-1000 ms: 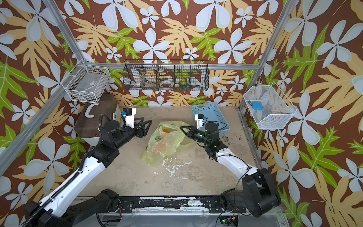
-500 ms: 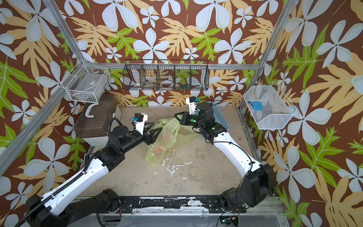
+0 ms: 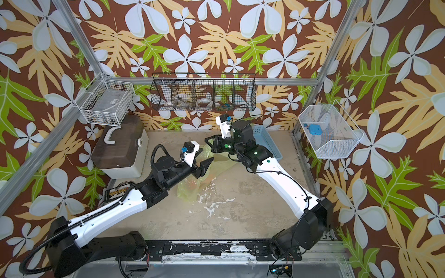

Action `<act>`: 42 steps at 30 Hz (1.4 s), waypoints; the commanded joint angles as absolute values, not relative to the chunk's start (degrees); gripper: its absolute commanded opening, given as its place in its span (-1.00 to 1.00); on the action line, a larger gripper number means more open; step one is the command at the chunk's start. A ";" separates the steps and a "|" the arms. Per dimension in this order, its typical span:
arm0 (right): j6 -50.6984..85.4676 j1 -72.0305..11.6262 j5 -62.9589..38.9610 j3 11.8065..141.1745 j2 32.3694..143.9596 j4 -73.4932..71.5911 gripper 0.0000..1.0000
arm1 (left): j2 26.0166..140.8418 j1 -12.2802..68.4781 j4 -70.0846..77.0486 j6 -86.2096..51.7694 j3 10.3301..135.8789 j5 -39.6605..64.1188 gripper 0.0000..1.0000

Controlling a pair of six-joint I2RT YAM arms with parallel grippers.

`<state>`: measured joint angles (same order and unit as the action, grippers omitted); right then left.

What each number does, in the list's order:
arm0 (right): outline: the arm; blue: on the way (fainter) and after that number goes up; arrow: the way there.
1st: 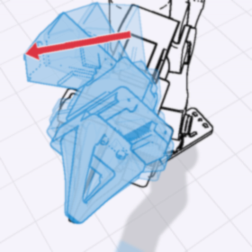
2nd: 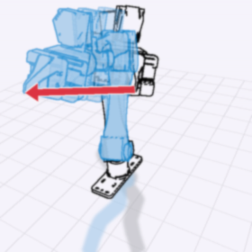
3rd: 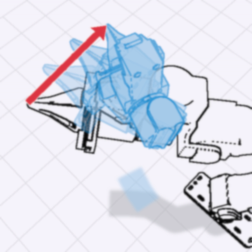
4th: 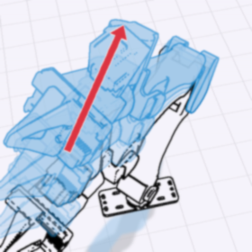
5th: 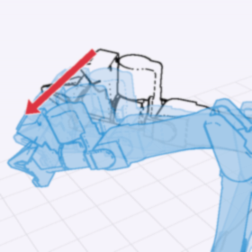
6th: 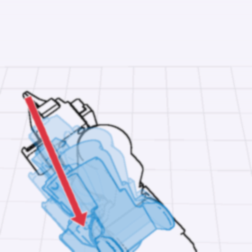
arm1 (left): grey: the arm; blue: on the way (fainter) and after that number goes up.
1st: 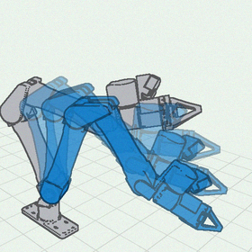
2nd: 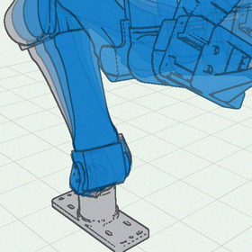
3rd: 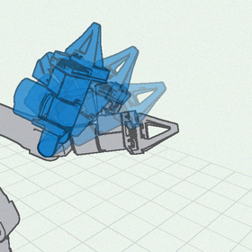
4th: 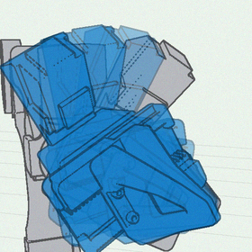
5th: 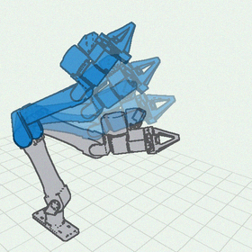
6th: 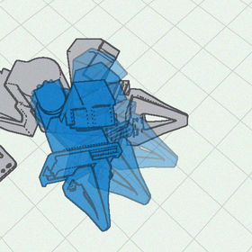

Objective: Place the oranges into plastic bags & tie knots
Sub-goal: Adjust the plastic bag at the center of the board.

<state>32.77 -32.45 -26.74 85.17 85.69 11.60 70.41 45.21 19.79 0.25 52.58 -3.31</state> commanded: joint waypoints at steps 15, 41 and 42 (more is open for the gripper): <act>39.54 -37.66 -14.85 84.41 75.09 7.55 -1.00 | 73.10 41.44 38.27 -4.04 46.68 -7.00 -1.00; 39.75 -43.62 -11.08 87.63 77.43 5.06 -1.00 | 74.94 38.61 41.99 -13.10 48.86 4.70 -0.21; 39.75 -43.71 -11.03 87.63 77.52 5.01 -1.00 | 74.73 38.99 42.54 -13.30 48.78 3.51 -0.20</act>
